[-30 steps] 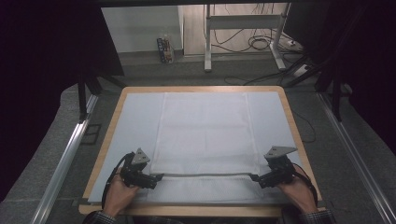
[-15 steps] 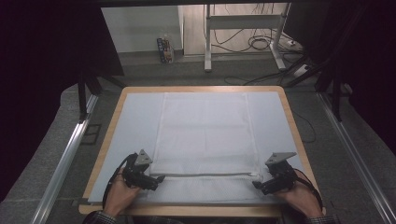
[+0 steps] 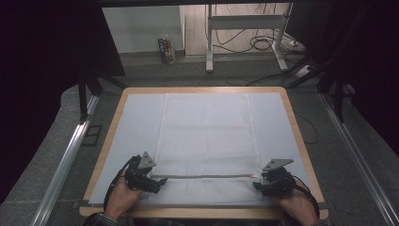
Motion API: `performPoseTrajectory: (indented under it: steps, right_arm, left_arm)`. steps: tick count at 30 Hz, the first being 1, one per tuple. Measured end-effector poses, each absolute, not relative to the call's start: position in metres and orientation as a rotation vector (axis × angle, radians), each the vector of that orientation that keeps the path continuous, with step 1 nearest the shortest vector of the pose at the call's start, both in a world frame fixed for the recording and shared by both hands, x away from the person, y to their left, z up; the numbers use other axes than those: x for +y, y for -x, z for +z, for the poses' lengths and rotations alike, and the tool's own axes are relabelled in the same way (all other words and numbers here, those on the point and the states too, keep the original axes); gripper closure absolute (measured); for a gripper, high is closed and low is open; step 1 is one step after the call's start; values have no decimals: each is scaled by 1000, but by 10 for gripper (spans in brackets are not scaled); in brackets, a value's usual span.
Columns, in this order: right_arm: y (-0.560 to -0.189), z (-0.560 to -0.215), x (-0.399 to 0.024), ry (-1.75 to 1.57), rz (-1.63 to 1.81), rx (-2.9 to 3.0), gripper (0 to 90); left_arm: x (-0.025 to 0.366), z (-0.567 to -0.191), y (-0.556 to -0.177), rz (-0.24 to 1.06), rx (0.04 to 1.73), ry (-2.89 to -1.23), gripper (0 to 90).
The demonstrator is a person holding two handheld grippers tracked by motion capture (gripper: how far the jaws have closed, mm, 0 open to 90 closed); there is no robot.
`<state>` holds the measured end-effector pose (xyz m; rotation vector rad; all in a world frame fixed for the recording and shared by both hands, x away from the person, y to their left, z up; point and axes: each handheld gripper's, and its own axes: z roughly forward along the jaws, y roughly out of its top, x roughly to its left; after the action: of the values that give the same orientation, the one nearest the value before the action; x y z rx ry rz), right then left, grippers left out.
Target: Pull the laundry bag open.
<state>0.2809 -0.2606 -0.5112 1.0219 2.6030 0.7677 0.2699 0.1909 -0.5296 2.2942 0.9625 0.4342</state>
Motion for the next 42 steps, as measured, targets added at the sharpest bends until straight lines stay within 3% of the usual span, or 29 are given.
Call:
performPoseTrajectory:
  steps: [3,5,10,22,28,34,42]
  right_arm:
    - [-280,-511,-261,-1025,769,2595,605]
    - [-279,-511,-261,-1020,775,2589,720]
    - [-278,-510,-261,-1015,791,2593,834]
    - [-276,-498,-268,-932,885,2551,853]
    - [-273,-493,-266,-869,909,2532,854]
    - [-273,-490,-268,-822,939,2514,853]
    - [-271,-487,-270,-808,979,2495,853]
  left_arm:
    - [190,-530,-270,440,957,-2296,41]
    - [190,-529,-270,442,956,-2298,41]
    - [189,-528,-270,448,950,-2296,45]
    - [179,-525,-273,413,936,-2281,44]
    - [164,-516,-279,318,925,-2228,34]
    - [135,-506,-294,243,879,-2195,61]
    - [82,-491,-315,246,756,-2209,71]
